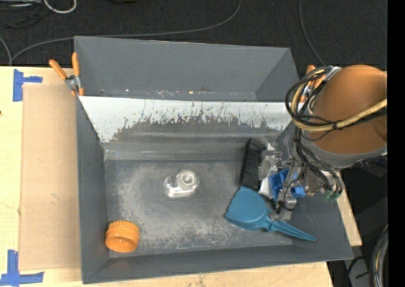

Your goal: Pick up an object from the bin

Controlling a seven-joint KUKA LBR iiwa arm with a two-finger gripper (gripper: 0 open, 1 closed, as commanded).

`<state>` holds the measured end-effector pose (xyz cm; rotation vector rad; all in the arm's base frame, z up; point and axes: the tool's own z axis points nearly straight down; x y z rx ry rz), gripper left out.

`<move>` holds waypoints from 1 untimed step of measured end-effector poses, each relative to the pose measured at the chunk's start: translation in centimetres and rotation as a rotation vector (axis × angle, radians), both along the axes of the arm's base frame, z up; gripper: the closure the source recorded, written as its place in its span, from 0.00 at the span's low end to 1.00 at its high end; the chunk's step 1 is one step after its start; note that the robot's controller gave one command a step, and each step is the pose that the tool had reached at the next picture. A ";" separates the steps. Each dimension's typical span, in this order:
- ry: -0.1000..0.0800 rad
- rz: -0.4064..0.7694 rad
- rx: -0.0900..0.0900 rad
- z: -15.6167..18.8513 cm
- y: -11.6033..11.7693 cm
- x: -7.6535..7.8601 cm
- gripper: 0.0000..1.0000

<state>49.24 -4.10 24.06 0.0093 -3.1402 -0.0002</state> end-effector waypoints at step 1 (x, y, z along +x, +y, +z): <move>0.000 0.000 0.000 0.0 0.0 0.0 0.00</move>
Offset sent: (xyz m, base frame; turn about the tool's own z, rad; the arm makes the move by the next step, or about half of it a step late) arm 0.0004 0.0001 -0.0083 -0.0503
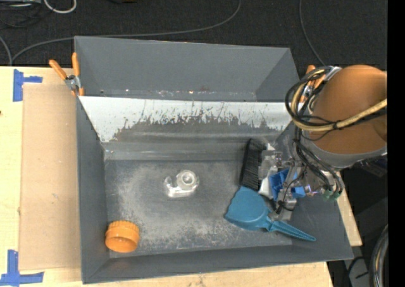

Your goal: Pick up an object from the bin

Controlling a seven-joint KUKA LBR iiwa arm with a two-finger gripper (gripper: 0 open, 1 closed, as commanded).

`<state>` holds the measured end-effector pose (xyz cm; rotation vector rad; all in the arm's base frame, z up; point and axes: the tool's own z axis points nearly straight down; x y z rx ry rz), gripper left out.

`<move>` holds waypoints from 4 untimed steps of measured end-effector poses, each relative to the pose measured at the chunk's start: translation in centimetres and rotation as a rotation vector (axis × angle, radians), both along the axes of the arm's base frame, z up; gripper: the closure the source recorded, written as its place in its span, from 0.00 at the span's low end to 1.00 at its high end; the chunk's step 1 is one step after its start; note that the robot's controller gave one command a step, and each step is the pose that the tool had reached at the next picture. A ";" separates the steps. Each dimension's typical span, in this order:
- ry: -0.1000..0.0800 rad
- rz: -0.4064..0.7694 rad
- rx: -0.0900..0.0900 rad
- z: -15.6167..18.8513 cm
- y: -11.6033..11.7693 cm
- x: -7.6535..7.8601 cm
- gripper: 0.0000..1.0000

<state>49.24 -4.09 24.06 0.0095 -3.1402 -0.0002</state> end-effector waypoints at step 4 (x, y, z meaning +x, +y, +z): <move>0.004 -0.036 0.001 -1.1 -0.7 -1.2 1.00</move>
Offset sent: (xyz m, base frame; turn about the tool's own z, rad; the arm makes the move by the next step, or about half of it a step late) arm 0.0045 -0.0063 -0.0075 0.0211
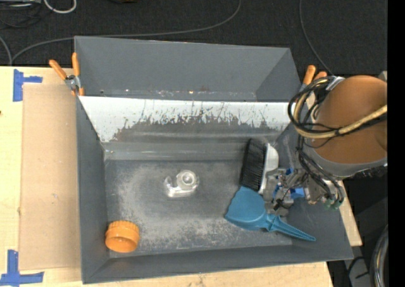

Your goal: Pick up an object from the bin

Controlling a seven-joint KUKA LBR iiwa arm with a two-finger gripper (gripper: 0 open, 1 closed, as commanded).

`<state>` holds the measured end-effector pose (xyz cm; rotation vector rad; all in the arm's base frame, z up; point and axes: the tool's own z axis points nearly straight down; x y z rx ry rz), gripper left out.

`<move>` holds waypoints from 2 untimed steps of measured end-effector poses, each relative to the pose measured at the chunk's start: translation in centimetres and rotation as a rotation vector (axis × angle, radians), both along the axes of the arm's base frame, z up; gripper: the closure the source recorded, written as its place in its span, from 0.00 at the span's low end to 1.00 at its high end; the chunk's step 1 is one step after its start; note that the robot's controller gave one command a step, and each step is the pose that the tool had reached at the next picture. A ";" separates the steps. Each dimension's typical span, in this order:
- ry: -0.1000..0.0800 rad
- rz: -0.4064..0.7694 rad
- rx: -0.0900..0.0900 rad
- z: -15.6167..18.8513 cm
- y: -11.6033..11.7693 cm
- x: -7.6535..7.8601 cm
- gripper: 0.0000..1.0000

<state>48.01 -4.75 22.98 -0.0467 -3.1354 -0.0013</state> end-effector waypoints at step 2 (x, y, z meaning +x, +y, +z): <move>0.000 0.120 0.001 0.9 1.4 1.6 1.00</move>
Offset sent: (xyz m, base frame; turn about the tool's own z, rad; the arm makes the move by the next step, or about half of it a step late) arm 0.0164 0.0147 0.0102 -0.1294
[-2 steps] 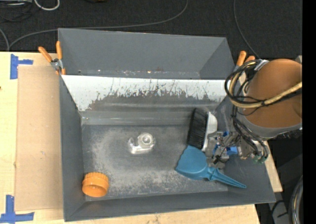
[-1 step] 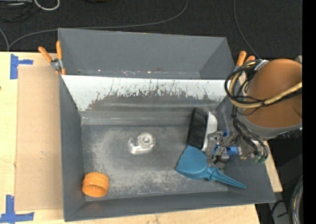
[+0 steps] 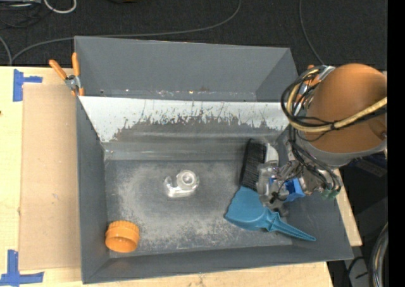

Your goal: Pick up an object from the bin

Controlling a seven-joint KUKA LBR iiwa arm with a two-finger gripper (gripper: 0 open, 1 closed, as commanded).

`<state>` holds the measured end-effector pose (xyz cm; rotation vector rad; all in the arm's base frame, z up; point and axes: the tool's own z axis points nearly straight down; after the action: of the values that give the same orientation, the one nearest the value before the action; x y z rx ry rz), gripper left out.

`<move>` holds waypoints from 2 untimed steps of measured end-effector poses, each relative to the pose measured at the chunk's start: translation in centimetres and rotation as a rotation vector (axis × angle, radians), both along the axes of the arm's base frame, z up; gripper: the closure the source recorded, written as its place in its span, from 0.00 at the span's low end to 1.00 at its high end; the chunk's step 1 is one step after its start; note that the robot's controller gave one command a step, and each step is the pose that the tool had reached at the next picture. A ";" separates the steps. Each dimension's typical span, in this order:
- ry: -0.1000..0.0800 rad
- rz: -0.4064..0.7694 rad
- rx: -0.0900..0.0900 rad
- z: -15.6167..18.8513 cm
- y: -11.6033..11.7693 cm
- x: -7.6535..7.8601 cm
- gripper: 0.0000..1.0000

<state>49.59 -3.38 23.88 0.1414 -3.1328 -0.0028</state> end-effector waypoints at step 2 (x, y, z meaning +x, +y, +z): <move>-0.006 -0.064 0.001 -4.8 2.0 4.6 1.00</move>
Offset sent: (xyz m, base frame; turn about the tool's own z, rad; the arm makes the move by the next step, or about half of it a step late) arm 0.0444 0.0173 -0.0472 0.0680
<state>54.20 -1.42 19.04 0.0419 -3.1416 -0.0049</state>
